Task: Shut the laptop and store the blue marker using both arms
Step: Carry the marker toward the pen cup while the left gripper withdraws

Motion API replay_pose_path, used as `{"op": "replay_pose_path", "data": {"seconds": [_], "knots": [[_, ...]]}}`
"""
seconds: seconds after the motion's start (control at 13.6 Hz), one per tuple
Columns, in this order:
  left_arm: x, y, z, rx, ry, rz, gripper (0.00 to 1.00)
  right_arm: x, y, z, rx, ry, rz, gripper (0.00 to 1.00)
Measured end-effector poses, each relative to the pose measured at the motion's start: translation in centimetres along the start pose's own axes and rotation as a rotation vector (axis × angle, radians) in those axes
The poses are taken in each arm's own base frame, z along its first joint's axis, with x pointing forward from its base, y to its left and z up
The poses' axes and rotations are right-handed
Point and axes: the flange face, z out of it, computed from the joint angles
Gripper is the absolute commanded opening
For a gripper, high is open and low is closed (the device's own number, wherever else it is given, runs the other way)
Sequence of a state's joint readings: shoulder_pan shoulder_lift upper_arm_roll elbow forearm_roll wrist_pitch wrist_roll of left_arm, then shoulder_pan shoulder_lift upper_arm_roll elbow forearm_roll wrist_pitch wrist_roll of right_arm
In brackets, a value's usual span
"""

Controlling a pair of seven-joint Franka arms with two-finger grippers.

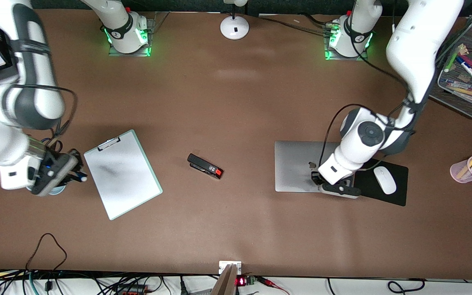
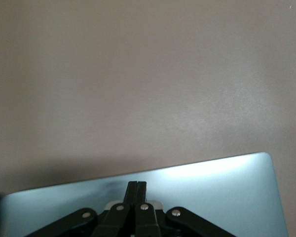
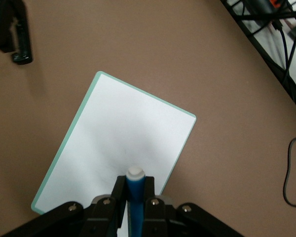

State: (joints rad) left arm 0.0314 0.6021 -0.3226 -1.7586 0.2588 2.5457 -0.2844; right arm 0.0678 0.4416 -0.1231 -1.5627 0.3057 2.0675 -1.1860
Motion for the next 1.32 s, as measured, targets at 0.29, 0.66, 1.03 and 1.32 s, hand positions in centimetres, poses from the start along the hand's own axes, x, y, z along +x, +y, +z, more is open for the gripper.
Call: {"op": "replay_pose_path", "data": {"seconds": [0.29,0.66,1.03,1.32], "knots": [[0.3,-1.8,-10.6,0.123,-0.173,0.121,0.14,-5.9,3.1,-1.8,0.055,0.176,-0.146,0.01],[0.3,-2.7,-23.1,0.165,-0.359,0.139,0.85,-12.0,5.1,-3.1,0.084,0.346,-0.252,0.01],[1.1,-3.4,-28.3,0.07,-0.356,0.089,1.0,-16.4,7.2,-4.6,0.073,0.429,-0.361,0.01],[1.2,-5.9,-30.5,0.043,-0.325,0.035,1.0,-20.6,9.4,-1.5,0.096,0.523,-0.368,0.01]]}}
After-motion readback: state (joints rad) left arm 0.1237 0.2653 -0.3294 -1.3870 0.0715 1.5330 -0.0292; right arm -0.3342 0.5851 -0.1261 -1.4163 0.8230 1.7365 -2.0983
